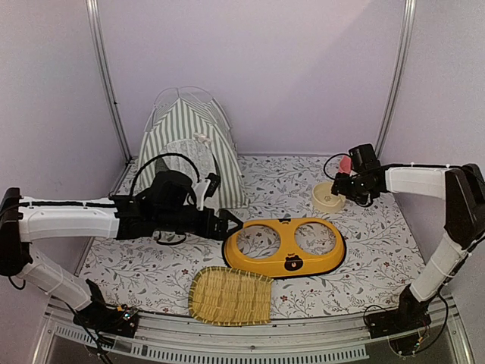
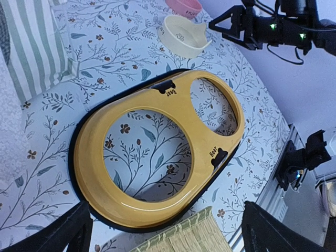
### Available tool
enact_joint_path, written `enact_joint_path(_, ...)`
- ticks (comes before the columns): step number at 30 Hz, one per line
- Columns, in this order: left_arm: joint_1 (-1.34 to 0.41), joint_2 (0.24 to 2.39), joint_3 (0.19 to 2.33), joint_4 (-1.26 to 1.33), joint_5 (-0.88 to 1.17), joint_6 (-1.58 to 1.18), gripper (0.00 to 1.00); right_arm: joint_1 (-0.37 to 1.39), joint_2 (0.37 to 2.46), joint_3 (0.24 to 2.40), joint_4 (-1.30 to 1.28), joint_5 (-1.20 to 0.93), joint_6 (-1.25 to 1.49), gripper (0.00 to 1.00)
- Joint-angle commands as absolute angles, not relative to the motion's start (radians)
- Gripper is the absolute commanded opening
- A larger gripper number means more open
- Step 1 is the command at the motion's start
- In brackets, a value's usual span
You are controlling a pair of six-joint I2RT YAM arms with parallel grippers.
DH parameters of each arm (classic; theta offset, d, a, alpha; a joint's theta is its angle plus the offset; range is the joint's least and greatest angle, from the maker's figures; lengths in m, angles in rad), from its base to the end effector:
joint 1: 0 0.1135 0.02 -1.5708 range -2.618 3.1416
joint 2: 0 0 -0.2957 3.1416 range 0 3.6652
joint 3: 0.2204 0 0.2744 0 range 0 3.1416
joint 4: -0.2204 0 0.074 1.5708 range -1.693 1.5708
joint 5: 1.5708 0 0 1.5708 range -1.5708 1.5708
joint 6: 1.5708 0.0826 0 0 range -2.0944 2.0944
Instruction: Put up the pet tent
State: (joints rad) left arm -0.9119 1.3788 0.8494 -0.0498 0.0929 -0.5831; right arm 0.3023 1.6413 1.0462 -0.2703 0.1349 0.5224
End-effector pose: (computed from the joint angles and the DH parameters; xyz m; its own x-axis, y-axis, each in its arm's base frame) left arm 0.2117 -0.2860 0.2348 -0.7394 0.0594 -0.6707 0.5123 0.6959 -0.5032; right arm 0.3825 0.1077 0.1894 -0.7355 0.2885 -0.6130 0.1791 0.9554 0.2348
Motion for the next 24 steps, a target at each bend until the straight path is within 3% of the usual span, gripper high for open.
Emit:
enact_joint_path(1, -0.902, 1.332, 0.829, -0.081, 0.06, -0.594, 0.99, 0.281, 1.736, 1.12, -0.223, 0.092, 0.485, 0.99)
enact_joint_path(8, -0.902, 1.295, 0.818, -0.103, 0.041, -0.606, 0.99, 0.281, 1.891, 1.184, -0.224, 0.078, 0.473, 1.0)
enact_joint_path(13, -0.903, 1.282, 0.811, -0.106, 0.032, -0.615, 0.99, 0.281, 1.947, 1.183, -0.224, 0.074, 0.473, 0.95)
enact_joint_path(24, -0.902, 1.302, 0.81, -0.09, 0.037, -0.625, 0.99, 0.281, 1.838, 1.122, -0.265, 0.202, 0.469, 0.93)
